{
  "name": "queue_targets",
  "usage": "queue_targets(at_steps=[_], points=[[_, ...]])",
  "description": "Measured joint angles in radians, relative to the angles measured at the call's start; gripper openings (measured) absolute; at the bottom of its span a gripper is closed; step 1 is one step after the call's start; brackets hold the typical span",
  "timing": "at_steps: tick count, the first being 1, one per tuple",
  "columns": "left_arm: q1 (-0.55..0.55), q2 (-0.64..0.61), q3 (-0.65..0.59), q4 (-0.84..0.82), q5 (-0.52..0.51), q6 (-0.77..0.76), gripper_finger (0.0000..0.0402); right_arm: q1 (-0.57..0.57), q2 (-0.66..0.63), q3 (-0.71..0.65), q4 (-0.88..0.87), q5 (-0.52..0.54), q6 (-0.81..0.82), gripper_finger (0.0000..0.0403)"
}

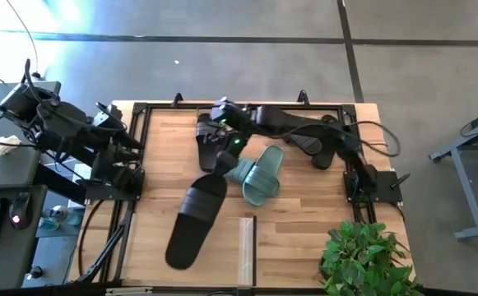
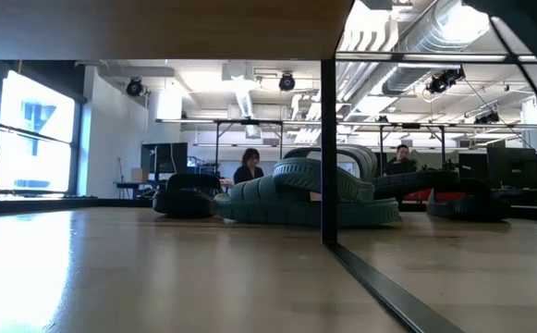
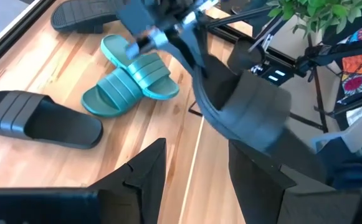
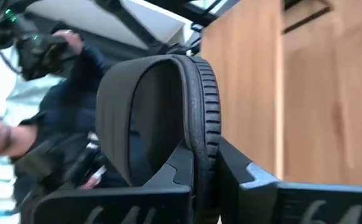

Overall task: Pick and place slides into the shelf
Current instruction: Put the black slipper on the shelf

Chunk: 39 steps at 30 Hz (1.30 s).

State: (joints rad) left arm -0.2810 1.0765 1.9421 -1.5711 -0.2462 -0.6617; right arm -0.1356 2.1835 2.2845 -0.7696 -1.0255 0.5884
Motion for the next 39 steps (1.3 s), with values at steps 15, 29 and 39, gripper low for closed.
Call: queue_targets(at_steps=[15, 29, 39], points=[[-0.001, -0.072, -0.122, 0.000, -0.006, 0.003, 0.0156, 0.035, 0.158, -0.026, 0.340, -0.153, 0.241, 0.0005], [-0.001, -0.073, -0.223, 0.000, -0.008, 0.014, 0.0156, 0.038, 0.161, -0.026, 0.165, -0.076, 0.020, 0.0011], [-0.001, -0.072, -0.223, 0.000, -0.037, 0.026, 0.0156, 0.050, 0.161, -0.026, 0.068, -0.007, -0.099, 0.0014]])
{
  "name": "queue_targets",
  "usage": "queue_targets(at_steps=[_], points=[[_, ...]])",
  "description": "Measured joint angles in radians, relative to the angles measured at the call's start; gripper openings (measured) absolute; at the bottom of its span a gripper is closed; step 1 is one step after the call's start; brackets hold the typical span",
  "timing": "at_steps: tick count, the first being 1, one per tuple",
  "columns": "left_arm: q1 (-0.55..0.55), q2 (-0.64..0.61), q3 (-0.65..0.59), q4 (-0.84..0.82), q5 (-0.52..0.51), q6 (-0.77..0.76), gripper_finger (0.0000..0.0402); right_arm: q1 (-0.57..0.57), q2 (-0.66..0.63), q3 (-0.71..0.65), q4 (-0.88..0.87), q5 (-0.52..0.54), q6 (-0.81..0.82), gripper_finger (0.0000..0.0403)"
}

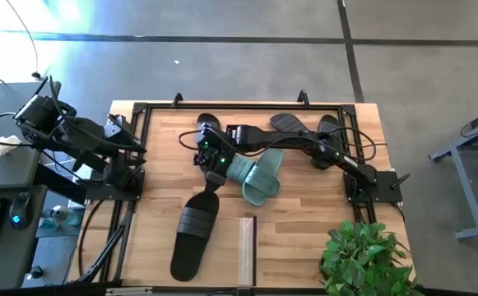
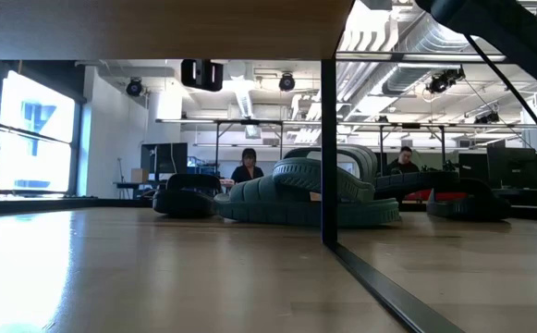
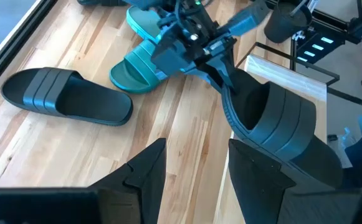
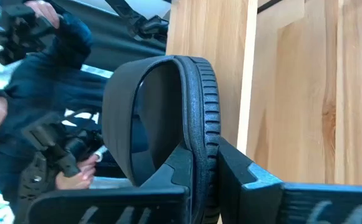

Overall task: Pick and place slides into the shelf
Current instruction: Put the black slipper on the shelf

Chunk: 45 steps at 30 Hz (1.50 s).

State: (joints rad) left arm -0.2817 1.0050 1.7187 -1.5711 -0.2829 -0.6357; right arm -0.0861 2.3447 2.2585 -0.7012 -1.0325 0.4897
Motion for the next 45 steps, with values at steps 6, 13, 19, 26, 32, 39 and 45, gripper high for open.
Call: queue_targets(at_steps=[6, 13, 19, 26, 32, 39, 45], points=[[0.000, 0.000, 0.000, 0.000, 0.000, 0.000, 0.0156, 0.002, 0.000, 0.000, -0.016, -0.007, -0.006, 0.0016], [0.000, 0.000, 0.000, 0.000, 0.000, 0.000, 0.0156, 0.009, 0.000, 0.000, -0.035, 0.028, -0.046, 0.0039], [0.000, 0.000, 0.000, 0.000, 0.000, 0.001, 0.0156, 0.024, 0.000, 0.000, -0.034, 0.049, -0.054, 0.0104], [0.000, 0.000, 0.000, 0.000, 0.000, 0.003, 0.0156, 0.039, 0.000, 0.000, -0.034, 0.063, -0.036, 0.0145], [0.000, 0.001, 0.000, 0.000, 0.000, 0.004, 0.0156, 0.045, 0.000, 0.000, -0.020, 0.198, 0.051, 0.0149], [0.000, 0.035, 0.000, 0.000, 0.000, 0.027, 0.0156, 0.032, 0.000, 0.000, 0.012, 0.247, 0.080, 0.0149], [0.000, 0.081, 0.000, 0.000, -0.035, 0.066, 0.0156, 0.027, 0.000, 0.008, 0.055, 0.273, 0.108, 0.0149]])
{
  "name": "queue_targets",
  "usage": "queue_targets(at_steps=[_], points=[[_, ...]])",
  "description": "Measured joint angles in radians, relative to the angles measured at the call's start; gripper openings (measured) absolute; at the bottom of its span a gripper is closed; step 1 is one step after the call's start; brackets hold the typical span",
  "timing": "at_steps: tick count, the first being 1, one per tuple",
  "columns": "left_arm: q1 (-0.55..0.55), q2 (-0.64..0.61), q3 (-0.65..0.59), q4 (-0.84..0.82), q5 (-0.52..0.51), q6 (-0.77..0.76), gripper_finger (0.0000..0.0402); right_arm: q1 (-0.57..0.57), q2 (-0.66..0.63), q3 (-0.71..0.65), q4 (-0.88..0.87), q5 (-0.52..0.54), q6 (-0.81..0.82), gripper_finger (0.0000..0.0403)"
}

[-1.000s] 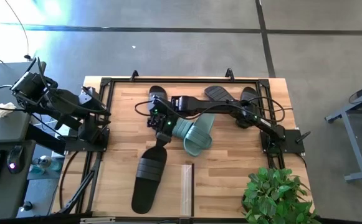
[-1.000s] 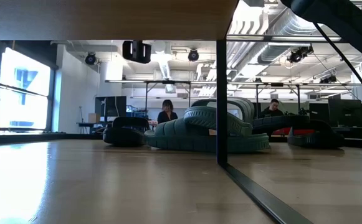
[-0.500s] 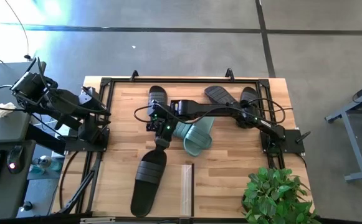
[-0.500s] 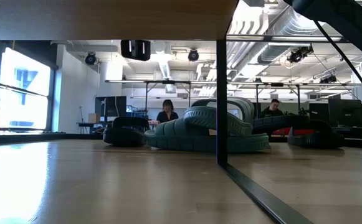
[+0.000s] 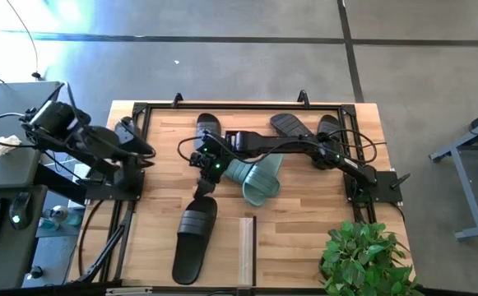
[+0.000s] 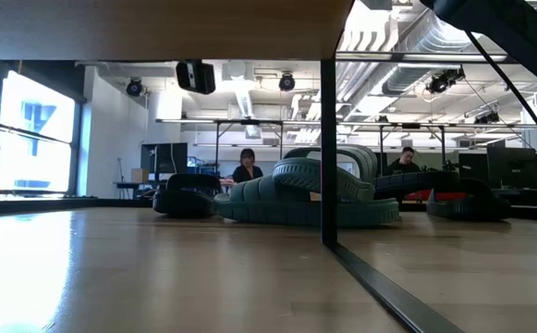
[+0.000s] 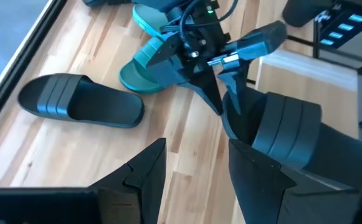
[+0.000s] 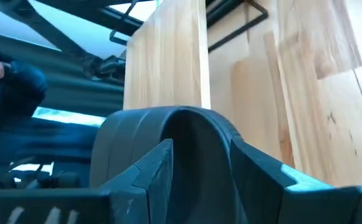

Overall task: Pick and place slides into the shelf
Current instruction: Put the black slipper on the shelf

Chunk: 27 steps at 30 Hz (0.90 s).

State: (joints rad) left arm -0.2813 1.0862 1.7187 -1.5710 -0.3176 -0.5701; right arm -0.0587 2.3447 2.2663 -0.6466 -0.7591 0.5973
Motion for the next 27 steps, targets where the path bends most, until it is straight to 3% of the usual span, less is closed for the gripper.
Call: queue_targets(at_steps=[5, 7, 14, 20, 27], points=[[0.000, 0.026, 0.000, 0.000, 0.000, 0.027, 0.0156, -0.036, -0.001, 0.089, -0.198, 0.005, -0.121, 0.0149], [0.000, 0.030, 0.000, 0.000, -0.001, 0.027, 0.0156, -0.047, -0.030, 0.066, -0.251, 0.017, -0.167, 0.0149], [0.000, 0.030, 0.000, 0.000, -0.001, 0.027, 0.0156, -0.023, -0.146, 0.061, -0.597, 0.403, -0.356, 0.0101], [0.000, 0.029, 0.000, 0.000, -0.014, 0.027, 0.0156, 0.062, -0.134, 0.040, -0.622, 0.460, -0.307, 0.0012], [0.000, 0.029, 0.000, 0.000, -0.017, 0.038, 0.0156, 0.123, -0.123, -0.002, -0.476, 0.452, -0.257, 0.0002]])
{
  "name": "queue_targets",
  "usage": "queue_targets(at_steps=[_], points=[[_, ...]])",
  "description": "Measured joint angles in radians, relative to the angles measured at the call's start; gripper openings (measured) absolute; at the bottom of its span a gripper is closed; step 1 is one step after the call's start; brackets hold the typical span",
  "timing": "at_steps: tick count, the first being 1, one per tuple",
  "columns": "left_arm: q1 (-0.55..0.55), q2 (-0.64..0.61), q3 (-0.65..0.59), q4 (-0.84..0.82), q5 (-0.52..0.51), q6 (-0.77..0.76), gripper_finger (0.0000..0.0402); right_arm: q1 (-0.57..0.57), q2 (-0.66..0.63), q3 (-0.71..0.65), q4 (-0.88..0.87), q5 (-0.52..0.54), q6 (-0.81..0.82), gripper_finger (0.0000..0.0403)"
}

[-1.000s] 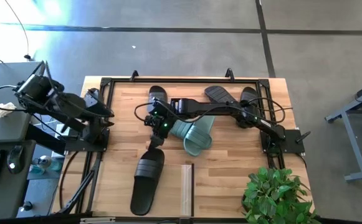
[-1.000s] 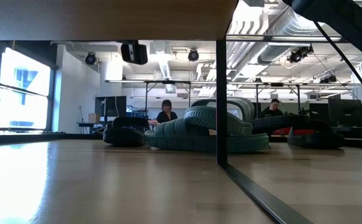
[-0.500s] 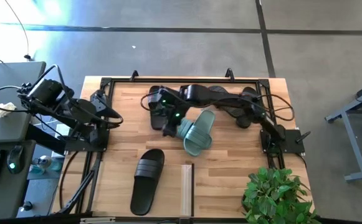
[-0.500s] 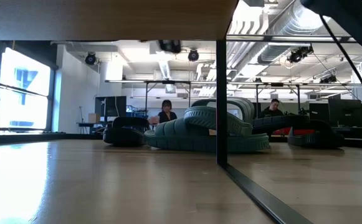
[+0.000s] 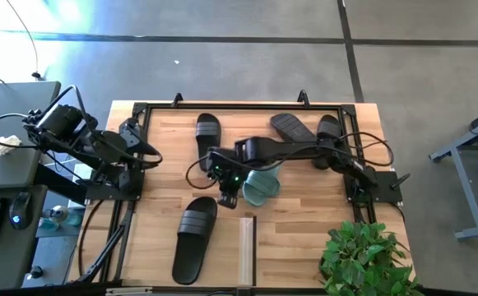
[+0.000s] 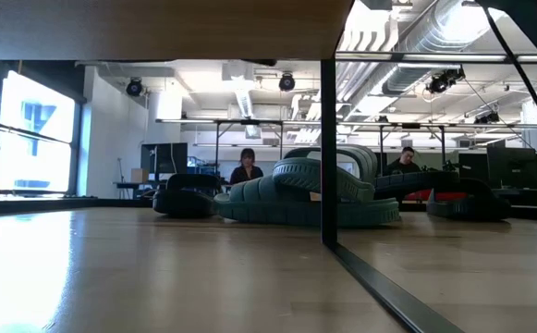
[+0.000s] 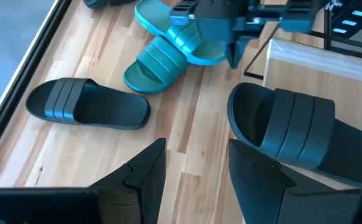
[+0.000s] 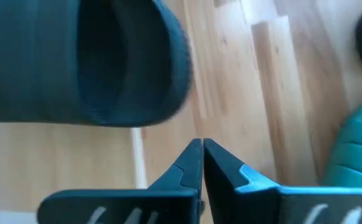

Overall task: Pick and place slides into the shelf
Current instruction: Put the black slipper on the shelf

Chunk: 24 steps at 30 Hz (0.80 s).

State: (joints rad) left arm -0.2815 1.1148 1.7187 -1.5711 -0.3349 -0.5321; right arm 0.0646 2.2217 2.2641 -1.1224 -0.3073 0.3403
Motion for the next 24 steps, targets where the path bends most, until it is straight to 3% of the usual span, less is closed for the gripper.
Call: queue_targets(at_steps=[13, 24], points=[[0.000, 0.002, 0.000, 0.000, -0.051, 0.016, 0.0156, 0.022, 0.016, -0.072, 0.180, -0.066, 0.096, 0.0000], [0.000, 0.002, 0.000, 0.000, -0.053, 0.015, 0.0156, 0.031, 0.015, -0.072, 0.226, -0.120, 0.074, 0.0000]])
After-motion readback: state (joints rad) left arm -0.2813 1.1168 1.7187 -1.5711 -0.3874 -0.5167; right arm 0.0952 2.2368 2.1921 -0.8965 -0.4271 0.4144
